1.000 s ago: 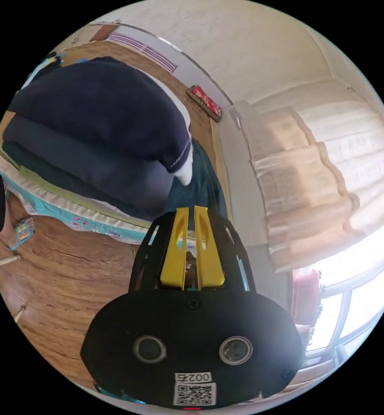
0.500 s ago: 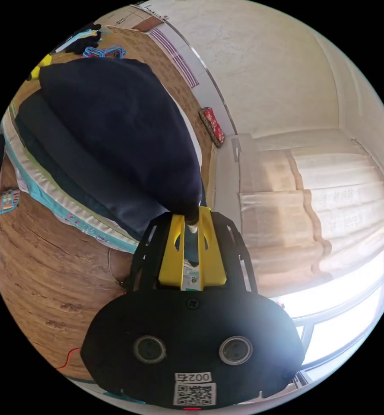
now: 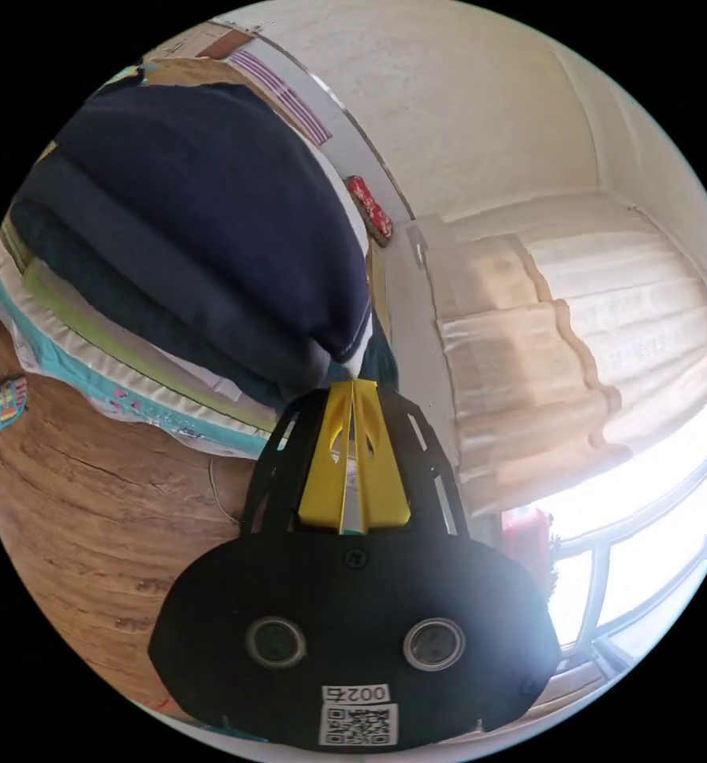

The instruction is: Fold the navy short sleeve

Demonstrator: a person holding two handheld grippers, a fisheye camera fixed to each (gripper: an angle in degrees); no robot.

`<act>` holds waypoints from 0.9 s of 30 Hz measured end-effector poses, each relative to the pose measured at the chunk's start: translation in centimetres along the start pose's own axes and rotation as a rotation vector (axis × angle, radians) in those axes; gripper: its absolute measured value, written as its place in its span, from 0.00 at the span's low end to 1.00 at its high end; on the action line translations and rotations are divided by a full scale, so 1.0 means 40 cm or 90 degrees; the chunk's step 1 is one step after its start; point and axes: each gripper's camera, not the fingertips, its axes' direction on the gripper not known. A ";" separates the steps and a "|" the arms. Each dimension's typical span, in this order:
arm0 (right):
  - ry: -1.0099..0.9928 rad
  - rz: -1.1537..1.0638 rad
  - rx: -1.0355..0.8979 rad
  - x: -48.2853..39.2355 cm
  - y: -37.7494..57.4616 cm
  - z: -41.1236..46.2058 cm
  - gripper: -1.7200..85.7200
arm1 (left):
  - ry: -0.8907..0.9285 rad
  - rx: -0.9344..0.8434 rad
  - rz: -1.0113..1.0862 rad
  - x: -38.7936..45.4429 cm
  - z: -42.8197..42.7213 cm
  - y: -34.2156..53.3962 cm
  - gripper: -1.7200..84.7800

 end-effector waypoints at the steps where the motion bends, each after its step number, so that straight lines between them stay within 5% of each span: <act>1: -0.022 0.023 -0.003 0.020 0.022 -0.005 0.01 | 0.006 -0.002 -0.005 -0.003 -0.001 0.006 0.01; 13: -0.272 0.240 0.047 0.162 0.124 -0.219 0.01 | 0.106 -0.064 -0.152 -0.056 -0.064 0.216 0.01; 27: -0.458 0.113 0.159 -0.099 -0.018 -0.676 0.08 | 0.093 -0.058 -0.302 -0.056 -0.275 0.554 0.00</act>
